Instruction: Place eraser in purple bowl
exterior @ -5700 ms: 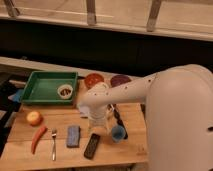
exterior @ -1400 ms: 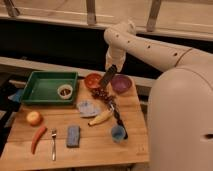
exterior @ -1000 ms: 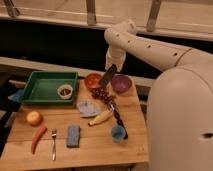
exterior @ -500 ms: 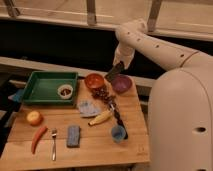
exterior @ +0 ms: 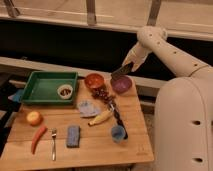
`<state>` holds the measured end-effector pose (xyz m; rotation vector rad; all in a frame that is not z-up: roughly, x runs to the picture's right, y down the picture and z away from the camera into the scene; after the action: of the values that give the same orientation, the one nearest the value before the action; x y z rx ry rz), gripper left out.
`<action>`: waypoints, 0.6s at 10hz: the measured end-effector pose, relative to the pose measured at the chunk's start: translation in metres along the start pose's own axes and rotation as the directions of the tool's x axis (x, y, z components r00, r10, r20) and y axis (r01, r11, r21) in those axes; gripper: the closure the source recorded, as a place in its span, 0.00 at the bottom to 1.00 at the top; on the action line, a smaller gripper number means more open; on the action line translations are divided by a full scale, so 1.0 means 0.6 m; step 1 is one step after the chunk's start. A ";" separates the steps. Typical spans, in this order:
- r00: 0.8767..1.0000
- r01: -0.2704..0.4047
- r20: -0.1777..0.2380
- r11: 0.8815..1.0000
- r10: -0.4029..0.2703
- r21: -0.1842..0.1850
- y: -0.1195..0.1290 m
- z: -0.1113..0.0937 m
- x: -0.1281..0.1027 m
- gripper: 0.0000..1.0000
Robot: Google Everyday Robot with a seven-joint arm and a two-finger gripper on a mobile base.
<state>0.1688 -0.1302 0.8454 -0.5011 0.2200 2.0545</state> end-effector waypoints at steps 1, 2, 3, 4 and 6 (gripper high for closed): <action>1.000 0.012 -0.015 1.000 -0.012 -0.006 0.000 0.010 0.002 1.00; 0.999 0.027 -0.029 1.000 -0.027 -0.008 0.002 0.022 0.005 0.99; 0.999 0.036 -0.034 0.999 -0.036 -0.006 0.002 0.029 0.005 0.95; 0.999 0.042 -0.033 0.999 -0.042 -0.004 0.001 0.033 0.002 0.85; 0.998 0.052 -0.029 0.999 -0.052 0.003 -0.001 0.042 -0.004 0.65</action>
<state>0.1637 -0.1227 0.8692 -0.5293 0.2263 1.9971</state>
